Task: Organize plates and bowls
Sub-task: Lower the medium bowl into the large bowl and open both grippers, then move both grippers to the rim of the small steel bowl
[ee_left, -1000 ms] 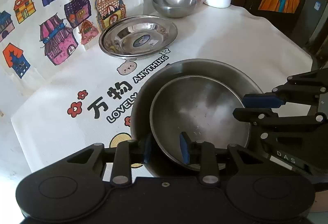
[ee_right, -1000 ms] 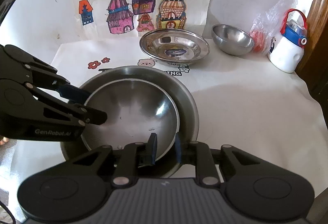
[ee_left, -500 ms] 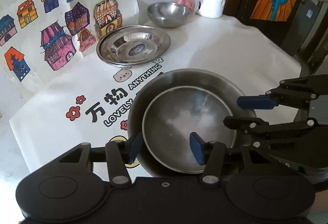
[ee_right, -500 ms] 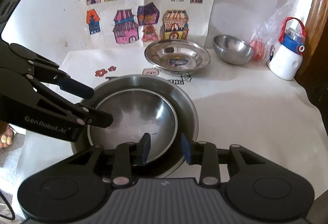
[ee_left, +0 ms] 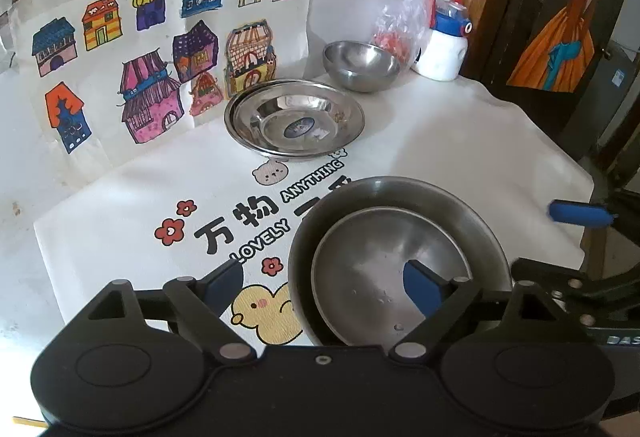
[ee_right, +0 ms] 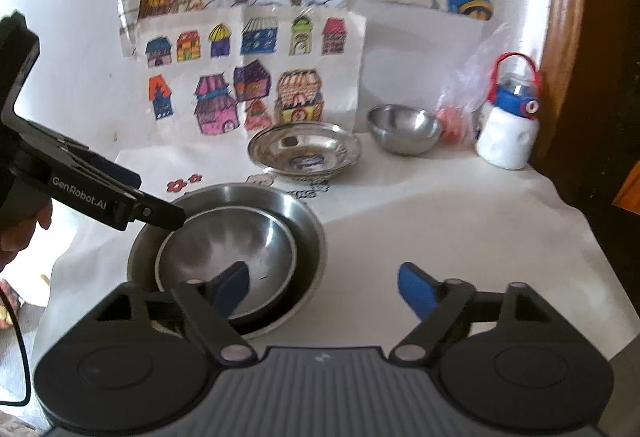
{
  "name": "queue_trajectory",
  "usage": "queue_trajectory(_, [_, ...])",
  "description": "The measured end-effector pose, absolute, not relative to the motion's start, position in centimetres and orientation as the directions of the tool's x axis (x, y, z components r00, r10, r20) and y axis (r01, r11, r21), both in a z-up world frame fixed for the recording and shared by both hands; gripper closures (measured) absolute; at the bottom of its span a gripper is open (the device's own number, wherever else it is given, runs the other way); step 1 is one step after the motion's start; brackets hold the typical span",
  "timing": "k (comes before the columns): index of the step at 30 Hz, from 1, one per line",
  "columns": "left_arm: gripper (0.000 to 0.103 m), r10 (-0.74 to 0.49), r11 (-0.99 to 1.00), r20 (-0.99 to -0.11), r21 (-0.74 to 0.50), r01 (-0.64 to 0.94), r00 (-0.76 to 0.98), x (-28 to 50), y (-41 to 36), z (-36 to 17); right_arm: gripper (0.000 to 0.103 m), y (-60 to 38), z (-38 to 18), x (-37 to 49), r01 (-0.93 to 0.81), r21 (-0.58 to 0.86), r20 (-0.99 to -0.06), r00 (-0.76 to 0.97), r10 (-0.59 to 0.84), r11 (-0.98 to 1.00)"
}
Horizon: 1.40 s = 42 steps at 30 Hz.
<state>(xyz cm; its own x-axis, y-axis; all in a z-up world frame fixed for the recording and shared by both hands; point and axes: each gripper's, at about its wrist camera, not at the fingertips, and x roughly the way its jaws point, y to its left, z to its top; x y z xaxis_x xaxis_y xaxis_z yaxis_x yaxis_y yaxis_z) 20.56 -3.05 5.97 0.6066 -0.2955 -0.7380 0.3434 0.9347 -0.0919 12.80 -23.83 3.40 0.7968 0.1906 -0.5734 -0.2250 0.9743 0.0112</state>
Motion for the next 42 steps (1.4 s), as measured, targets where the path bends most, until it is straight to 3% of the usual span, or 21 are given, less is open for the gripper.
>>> queue_trajectory(5, [0.004,-0.299,0.937,-0.709,-0.094,0.335,0.638,20.7,-3.3,6.3,0.005,-25.9,4.5,11.8,-0.175,0.014,-0.529,0.834,0.156,0.985])
queue_trajectory(23, [0.001,-0.251,0.966,-0.628,-0.121,0.227,0.736,28.2,-8.2,11.4,0.000,-36.0,10.9,16.6,0.039,0.106,-0.369,0.930,0.003,0.994])
queue_trajectory(34, [0.001,-0.203,0.979,-0.642,-0.123,0.161,0.740,36.8,-12.0,11.3,0.000,-40.9,7.8,26.4,0.148,0.177,-0.428,0.902,-0.060,0.973])
queue_trajectory(42, [0.001,-0.193,0.981,-0.663,-0.126,0.146,0.723,41.9,-14.5,8.2,0.000,-42.2,3.7,32.1,0.186,0.247,-0.482,0.875,-0.046,0.951])
